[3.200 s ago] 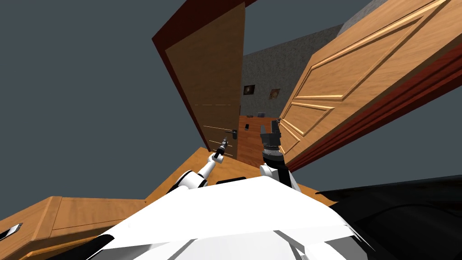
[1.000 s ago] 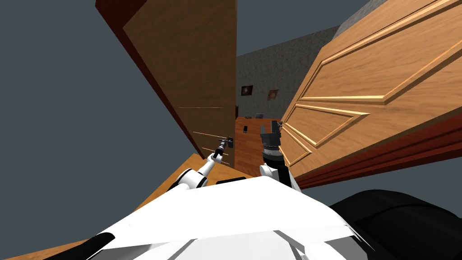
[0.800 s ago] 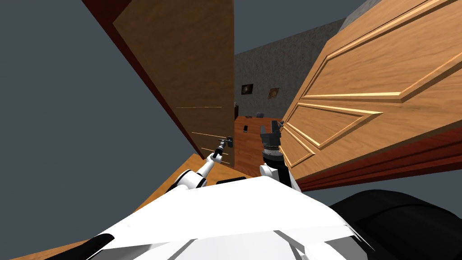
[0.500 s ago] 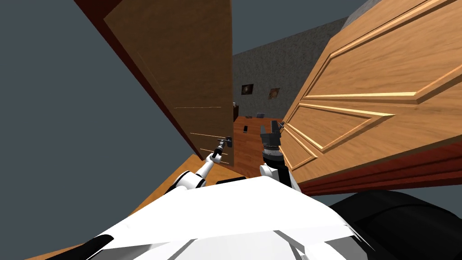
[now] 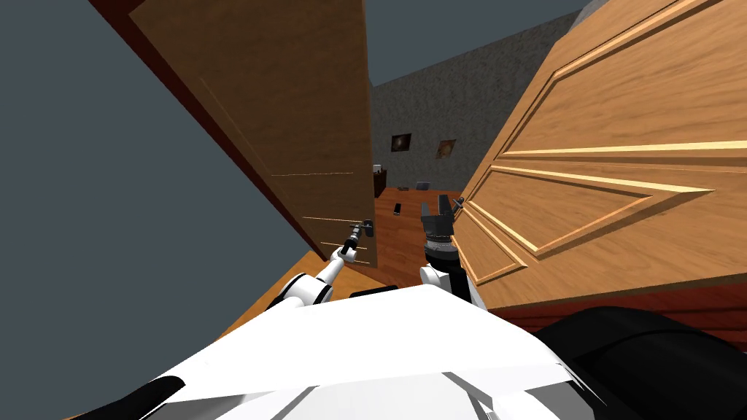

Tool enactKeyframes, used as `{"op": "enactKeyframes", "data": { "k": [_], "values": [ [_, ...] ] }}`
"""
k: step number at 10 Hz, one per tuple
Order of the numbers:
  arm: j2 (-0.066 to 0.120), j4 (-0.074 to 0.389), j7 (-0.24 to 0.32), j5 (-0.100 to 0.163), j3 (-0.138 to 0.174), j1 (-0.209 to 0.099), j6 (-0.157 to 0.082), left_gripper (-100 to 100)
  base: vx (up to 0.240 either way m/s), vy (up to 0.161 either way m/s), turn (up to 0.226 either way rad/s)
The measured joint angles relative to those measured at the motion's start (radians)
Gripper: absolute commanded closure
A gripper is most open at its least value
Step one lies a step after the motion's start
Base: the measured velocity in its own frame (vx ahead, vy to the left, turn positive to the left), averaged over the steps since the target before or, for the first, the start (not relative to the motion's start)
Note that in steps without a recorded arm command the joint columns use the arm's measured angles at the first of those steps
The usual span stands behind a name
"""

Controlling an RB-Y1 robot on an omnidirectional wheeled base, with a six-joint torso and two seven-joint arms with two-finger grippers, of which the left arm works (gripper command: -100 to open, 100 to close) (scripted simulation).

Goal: Push the door open

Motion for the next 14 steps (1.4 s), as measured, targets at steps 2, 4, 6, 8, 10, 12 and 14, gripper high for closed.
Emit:
{"op": "enactKeyframes", "data": {
  "k": [2, 4, 6, 8, 10, 12, 14],
  "values": [
    [0.006, 0.027, -0.005, 0.006, 0.017, -0.005, -0.006, 100, 0.106, -0.13, 0.076],
    [0.012, 0.045, -0.009, 0.01, 0.029, -0.015, -0.012, 100, 0.036, -0.029, -0.005],
    [0.018, 0.009, -0.016, 0.012, 0.037, 0.003, 0.006, 100, 0.09, -0.137, 0.087],
    [0.019, 0.075, -0.024, 0.021, 0.06, -0.023, -0.024, 100, 0.082, -0.071, 0.017],
    [0.03, 0.032, -0.022, 0.019, 0.057, -0.002, -0.003, 100, 0.008, 0.005, -0.009],
    [0.038, -0.075, -0.033, 0.019, 0.063, 0.048, 0.051, 100, 0.094, -0.113, 0.082],
    [0.042, -0.048, -0.036, 0.025, 0.077, 0.032, 0.035, 100, 0.043, -0.048, 0.017]
  ]
}}
